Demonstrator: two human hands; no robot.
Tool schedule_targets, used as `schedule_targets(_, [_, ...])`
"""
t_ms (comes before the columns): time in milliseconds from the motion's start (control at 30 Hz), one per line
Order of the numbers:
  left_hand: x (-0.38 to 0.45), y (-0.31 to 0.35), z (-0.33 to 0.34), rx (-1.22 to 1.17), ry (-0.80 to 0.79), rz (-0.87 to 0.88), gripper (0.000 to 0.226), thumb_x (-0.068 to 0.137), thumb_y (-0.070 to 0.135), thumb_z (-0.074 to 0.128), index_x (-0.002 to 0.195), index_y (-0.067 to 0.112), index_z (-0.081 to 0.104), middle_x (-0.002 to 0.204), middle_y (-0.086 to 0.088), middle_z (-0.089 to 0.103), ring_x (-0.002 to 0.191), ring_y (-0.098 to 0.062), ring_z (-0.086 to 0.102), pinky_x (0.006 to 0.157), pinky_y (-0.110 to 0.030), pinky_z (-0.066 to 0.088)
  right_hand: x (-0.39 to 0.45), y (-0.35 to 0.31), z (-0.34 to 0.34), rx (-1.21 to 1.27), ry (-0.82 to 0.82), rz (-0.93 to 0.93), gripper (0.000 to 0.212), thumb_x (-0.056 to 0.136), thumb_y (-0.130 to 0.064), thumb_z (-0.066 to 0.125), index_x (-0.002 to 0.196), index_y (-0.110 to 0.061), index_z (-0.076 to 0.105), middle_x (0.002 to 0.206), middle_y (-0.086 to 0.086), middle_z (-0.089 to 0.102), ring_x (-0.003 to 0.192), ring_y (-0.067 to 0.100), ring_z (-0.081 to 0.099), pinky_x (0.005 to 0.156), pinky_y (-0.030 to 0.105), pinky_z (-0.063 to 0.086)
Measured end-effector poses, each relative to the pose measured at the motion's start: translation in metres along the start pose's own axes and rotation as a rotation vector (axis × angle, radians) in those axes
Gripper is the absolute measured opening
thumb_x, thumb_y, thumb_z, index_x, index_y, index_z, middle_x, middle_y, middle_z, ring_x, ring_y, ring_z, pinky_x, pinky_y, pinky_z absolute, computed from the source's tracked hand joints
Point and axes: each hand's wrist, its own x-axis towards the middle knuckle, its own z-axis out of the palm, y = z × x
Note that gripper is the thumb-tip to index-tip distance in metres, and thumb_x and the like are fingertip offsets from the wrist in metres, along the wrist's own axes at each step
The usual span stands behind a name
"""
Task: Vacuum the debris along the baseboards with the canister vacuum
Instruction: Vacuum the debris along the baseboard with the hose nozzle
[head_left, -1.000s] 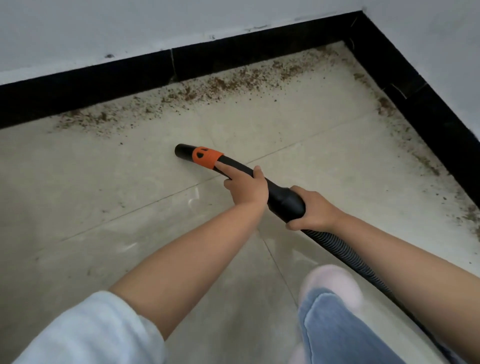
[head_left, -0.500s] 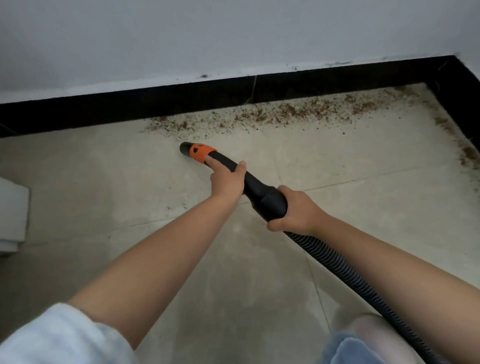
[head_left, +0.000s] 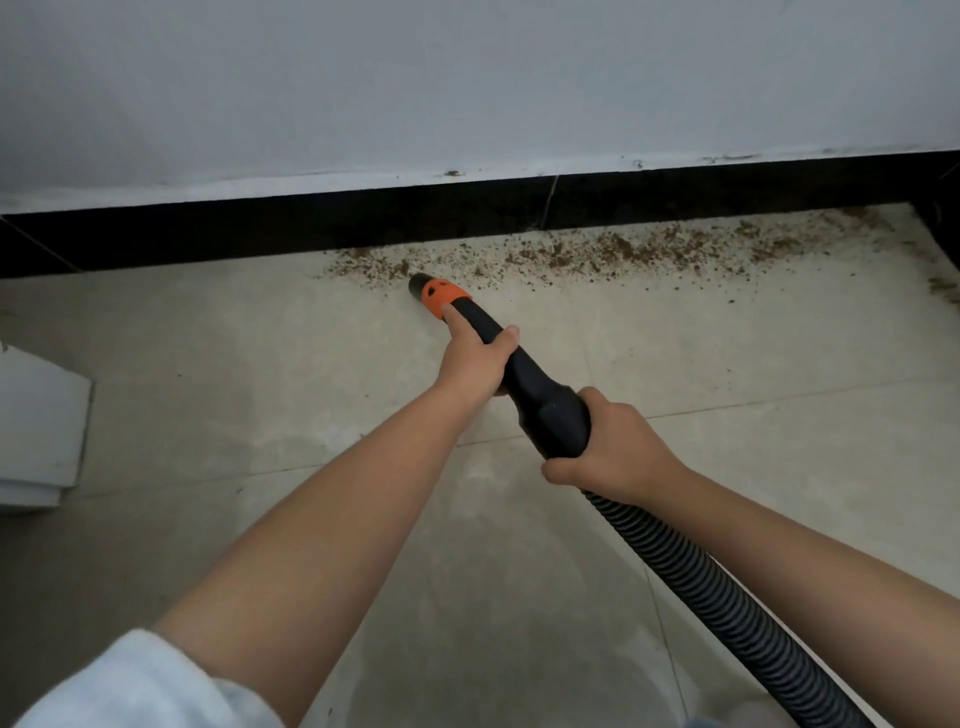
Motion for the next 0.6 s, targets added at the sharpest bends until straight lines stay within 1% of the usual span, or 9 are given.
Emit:
schedule_targets(100, [0.003,0.002,-0.002,0.000,-0.003,-0.001,0.083,0.097,0.023,0.048,0.147,0.025,-0.018,0.139,-0.008,0.041,0.099,-0.022,0.053,0.082,-0.035,0.052,0.004,-0.003,0.003,-0.013,0.008,0.003,0.048,0.066,-0.030,0.074,0.100,-0.016,0.043,0.087,0.000,0.057,0.076,0.018,0.060,0.065,0.032,0.051])
schedule_targets(133, [0.005,0.002,-0.005,0.001,-0.005,-0.002,0.083,0.097,0.023,0.048,0.147,0.025,-0.018,0.138,-0.009,0.042,0.099,-0.023,0.053,0.083,-0.035,0.052,0.006,-0.005,0.005,-0.018,0.011,0.002,0.049,0.066,-0.031,0.074,0.100,-0.017,0.042,0.087,-0.001,0.056,0.076,0.018,0.060,0.063,0.031,0.050])
schedule_targets(233, [0.011,0.003,-0.014,0.012,0.016,-0.005,0.083,0.096,0.024,0.050,0.148,0.025,-0.016,0.135,-0.010,0.045,0.109,-0.029,0.055,0.090,-0.042,0.052,0.014,-0.011,0.010,-0.030,0.013,-0.007,0.049,0.067,-0.032,0.073,0.100,-0.018,0.040,0.084,-0.004,0.054,0.072,0.015,0.057,0.059,0.027,0.048])
schedule_targets(333, [0.017,0.002,-0.023,0.019,0.049,0.002,0.081,0.096,0.025,0.050,0.149,0.024,-0.012,0.134,-0.011,0.046,0.111,-0.031,0.055,0.089,-0.044,0.052,0.020,-0.016,0.016,-0.026,0.018,-0.020,0.048,0.067,-0.032,0.073,0.098,-0.017,0.040,0.080,-0.007,0.052,0.069,0.011,0.054,0.053,0.024,0.041])
schedule_targets(400, [0.020,0.004,-0.029,0.017,0.064,0.006,0.080,0.096,0.025,0.049,0.149,0.024,-0.011,0.134,-0.012,0.046,0.112,-0.031,0.055,0.088,-0.043,0.053,0.025,-0.022,0.018,-0.024,0.019,-0.034,0.048,0.067,-0.031,0.073,0.098,-0.017,0.040,0.081,-0.005,0.053,0.070,0.012,0.055,0.053,0.024,0.042])
schedule_targets(500, [0.028,0.008,-0.038,0.021,0.080,0.000,0.080,0.096,0.026,0.049,0.149,0.024,-0.011,0.134,-0.010,0.046,0.111,-0.030,0.055,0.089,-0.044,0.053,0.033,-0.031,0.018,-0.015,0.014,-0.048,0.048,0.067,-0.030,0.074,0.098,-0.017,0.041,0.085,-0.003,0.055,0.075,0.017,0.058,0.059,0.028,0.047])
schedule_targets(600, [0.034,0.009,-0.045,0.028,0.094,-0.006,0.079,0.097,0.026,0.049,0.149,0.025,-0.010,0.133,-0.009,0.046,0.109,-0.028,0.054,0.089,-0.042,0.053,0.039,-0.037,0.022,0.004,0.013,-0.061,0.047,0.066,-0.030,0.073,0.097,-0.017,0.041,0.082,-0.005,0.053,0.073,0.014,0.057,0.056,0.025,0.046])
